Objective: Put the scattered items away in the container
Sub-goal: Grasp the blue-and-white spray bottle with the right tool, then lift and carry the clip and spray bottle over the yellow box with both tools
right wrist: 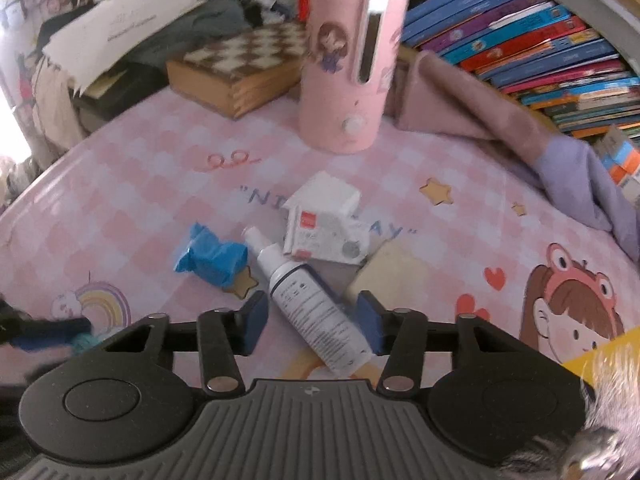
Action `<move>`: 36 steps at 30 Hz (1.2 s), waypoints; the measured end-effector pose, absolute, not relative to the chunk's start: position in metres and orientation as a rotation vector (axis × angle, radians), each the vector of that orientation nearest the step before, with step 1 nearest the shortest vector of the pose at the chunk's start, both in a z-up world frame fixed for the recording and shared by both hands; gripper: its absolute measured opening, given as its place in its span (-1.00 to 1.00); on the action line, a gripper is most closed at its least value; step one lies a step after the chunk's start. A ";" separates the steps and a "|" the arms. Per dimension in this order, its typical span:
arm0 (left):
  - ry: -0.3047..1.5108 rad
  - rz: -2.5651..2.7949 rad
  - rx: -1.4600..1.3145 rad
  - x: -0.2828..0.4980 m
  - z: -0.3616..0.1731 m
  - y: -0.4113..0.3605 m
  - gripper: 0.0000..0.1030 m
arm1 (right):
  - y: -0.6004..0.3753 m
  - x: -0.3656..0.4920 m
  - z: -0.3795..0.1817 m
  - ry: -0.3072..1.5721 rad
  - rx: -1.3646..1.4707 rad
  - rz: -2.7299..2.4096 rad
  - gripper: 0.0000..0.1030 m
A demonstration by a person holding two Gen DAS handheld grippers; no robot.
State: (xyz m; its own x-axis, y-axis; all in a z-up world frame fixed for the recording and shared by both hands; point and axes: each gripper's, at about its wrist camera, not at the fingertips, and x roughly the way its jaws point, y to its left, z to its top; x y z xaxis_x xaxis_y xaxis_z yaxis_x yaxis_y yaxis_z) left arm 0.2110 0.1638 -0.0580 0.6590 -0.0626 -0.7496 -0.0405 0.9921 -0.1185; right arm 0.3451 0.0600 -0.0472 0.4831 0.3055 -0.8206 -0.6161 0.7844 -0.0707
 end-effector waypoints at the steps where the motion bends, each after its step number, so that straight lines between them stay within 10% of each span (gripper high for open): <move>1: 0.850 -0.007 -0.134 0.210 -0.057 0.165 -0.53 | 0.061 0.343 -0.047 0.912 -0.397 0.592 -0.18; 36: 0.814 -0.036 -0.120 0.195 -0.036 0.170 -0.53 | 0.059 0.315 -0.059 1.049 -0.297 0.636 -0.41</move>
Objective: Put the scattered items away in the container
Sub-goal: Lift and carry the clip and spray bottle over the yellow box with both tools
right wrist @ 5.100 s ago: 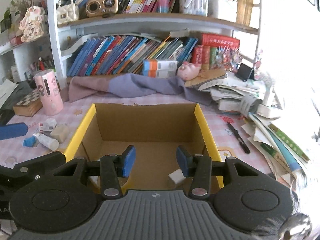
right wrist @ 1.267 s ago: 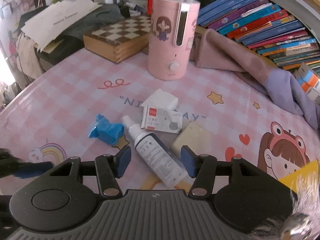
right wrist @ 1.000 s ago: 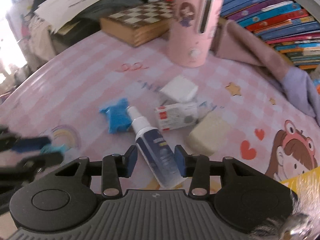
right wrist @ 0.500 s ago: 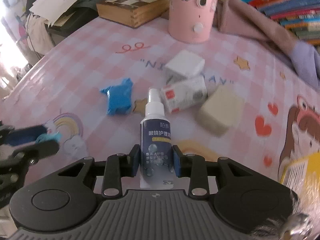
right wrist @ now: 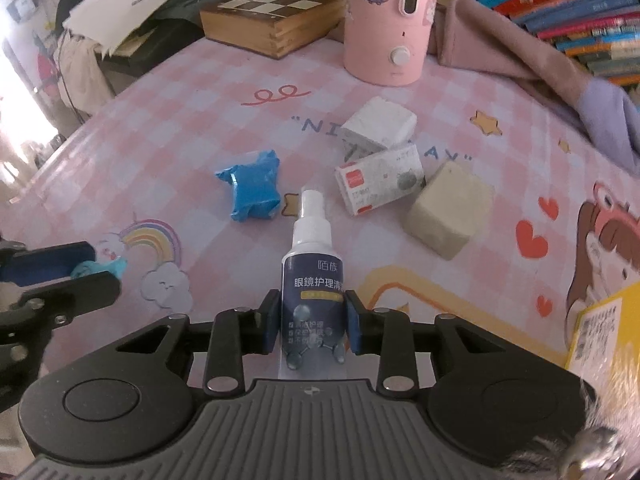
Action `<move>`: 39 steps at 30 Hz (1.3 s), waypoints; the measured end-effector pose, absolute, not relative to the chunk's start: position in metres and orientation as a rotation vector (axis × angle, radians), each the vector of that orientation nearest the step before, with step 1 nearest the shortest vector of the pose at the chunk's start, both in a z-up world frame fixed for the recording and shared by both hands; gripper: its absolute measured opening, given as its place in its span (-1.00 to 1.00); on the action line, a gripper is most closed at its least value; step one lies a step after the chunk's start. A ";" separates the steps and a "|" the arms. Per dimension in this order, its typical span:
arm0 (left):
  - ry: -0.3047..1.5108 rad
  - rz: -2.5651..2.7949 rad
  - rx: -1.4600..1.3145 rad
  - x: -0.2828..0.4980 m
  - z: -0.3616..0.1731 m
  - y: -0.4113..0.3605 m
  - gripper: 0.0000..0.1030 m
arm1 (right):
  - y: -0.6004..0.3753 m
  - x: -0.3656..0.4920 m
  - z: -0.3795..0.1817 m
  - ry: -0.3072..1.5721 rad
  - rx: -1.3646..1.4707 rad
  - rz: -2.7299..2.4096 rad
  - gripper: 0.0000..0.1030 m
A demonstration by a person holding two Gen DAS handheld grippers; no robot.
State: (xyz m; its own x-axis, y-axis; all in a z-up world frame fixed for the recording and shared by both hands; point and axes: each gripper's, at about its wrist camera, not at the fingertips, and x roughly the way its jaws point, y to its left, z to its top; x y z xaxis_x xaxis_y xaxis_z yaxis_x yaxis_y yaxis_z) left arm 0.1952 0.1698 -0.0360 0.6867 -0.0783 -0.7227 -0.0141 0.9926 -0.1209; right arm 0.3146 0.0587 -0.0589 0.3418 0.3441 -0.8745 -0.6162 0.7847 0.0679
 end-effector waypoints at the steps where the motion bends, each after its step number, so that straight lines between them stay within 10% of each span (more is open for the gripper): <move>1: 0.808 -0.039 -0.117 0.194 -0.034 0.170 -0.53 | 0.058 0.312 -0.055 1.038 -0.291 0.639 -0.41; 39: 0.657 -0.204 -0.043 0.098 0.017 0.148 -0.53 | 0.000 0.177 0.017 0.869 -0.091 0.515 -0.41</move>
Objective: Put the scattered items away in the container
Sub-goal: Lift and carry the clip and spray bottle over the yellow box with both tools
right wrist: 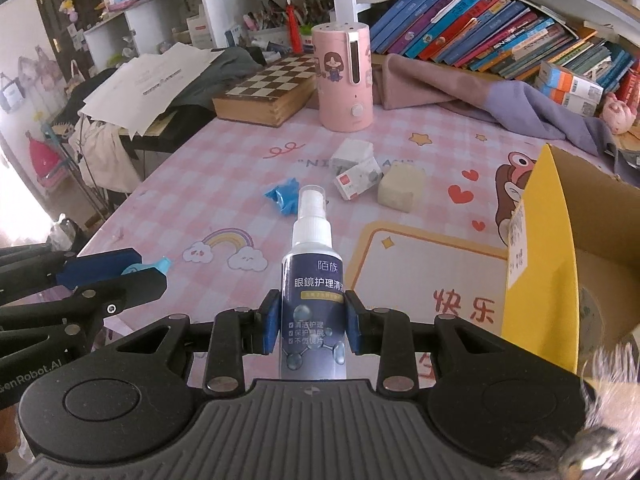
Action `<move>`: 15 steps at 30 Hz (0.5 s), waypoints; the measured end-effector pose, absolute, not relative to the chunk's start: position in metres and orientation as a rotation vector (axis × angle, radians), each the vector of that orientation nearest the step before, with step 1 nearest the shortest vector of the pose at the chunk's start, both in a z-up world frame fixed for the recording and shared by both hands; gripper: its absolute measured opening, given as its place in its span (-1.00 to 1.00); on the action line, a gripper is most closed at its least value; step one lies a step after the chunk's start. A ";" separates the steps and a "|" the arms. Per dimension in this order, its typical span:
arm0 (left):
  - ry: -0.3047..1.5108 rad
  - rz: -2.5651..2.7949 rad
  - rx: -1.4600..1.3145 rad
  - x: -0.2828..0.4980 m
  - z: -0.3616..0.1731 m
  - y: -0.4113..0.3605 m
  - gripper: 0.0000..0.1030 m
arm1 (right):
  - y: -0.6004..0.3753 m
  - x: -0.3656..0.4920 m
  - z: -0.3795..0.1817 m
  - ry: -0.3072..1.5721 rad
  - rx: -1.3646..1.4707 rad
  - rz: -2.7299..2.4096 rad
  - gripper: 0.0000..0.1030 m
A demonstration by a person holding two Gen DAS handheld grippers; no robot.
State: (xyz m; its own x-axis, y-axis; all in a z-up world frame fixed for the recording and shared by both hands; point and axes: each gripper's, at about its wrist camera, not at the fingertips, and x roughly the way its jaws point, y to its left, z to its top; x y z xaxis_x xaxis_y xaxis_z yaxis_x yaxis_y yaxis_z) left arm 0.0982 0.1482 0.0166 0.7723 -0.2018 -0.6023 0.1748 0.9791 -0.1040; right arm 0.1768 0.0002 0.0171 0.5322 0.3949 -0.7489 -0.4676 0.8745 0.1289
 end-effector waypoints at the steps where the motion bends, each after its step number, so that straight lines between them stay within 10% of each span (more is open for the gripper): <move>1: 0.657 -0.210 -0.039 0.095 0.017 0.147 -0.53 | -0.002 0.172 0.017 0.867 -0.087 0.511 -0.41; 15: 0.650 -0.321 0.020 0.055 0.019 0.127 -0.52 | -0.027 0.113 0.014 0.868 -0.023 0.439 -0.41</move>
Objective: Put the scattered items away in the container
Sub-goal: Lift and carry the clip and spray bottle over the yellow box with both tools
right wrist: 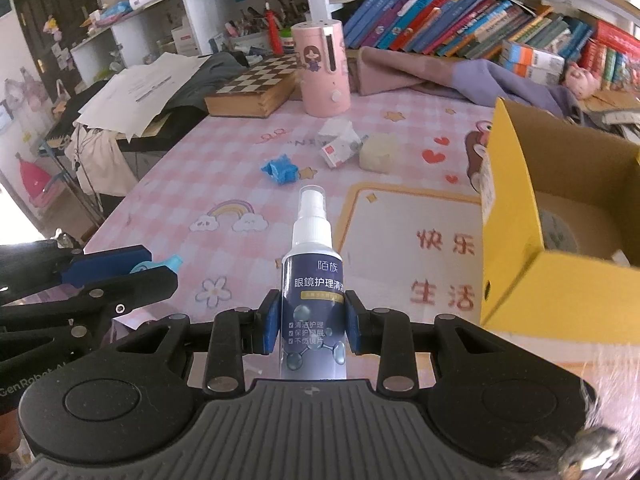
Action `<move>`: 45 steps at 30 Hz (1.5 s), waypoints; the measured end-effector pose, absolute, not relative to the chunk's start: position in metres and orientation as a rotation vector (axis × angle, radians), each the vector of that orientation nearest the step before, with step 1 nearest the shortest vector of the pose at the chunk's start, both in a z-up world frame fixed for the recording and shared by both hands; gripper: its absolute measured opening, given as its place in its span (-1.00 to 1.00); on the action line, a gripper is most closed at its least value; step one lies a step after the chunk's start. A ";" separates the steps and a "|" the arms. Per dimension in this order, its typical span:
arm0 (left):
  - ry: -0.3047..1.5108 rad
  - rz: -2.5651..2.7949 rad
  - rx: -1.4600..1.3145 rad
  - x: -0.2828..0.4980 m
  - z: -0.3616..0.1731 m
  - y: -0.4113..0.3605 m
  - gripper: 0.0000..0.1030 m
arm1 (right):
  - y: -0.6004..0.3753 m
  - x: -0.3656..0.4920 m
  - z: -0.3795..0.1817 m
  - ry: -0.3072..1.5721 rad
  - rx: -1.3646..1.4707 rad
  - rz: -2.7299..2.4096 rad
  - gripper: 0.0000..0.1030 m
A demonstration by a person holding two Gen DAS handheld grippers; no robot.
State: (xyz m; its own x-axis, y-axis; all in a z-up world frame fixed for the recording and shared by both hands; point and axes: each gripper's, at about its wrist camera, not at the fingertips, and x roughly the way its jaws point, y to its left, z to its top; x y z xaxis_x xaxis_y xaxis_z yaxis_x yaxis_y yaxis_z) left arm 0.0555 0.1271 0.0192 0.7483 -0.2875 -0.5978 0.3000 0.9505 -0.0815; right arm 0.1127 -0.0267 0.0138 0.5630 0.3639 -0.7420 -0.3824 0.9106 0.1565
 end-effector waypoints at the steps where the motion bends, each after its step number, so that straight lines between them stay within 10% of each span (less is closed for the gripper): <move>1: 0.650 -0.328 0.023 0.053 0.019 0.126 -0.52 | -0.029 0.109 0.013 0.869 -0.018 0.431 -0.41; 45: 0.662 -0.792 0.148 0.021 0.013 -0.005 -0.52 | -0.173 -0.009 0.007 0.886 0.196 -0.038 -0.41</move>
State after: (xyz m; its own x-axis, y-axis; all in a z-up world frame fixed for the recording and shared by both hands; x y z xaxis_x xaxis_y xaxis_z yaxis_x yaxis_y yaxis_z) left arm 0.0210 -0.0049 0.0130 0.5135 -0.6116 -0.6019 0.7010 0.7035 -0.1169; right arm -0.0085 -0.1734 0.0068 0.6333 0.0481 -0.7724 0.1140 0.9814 0.1546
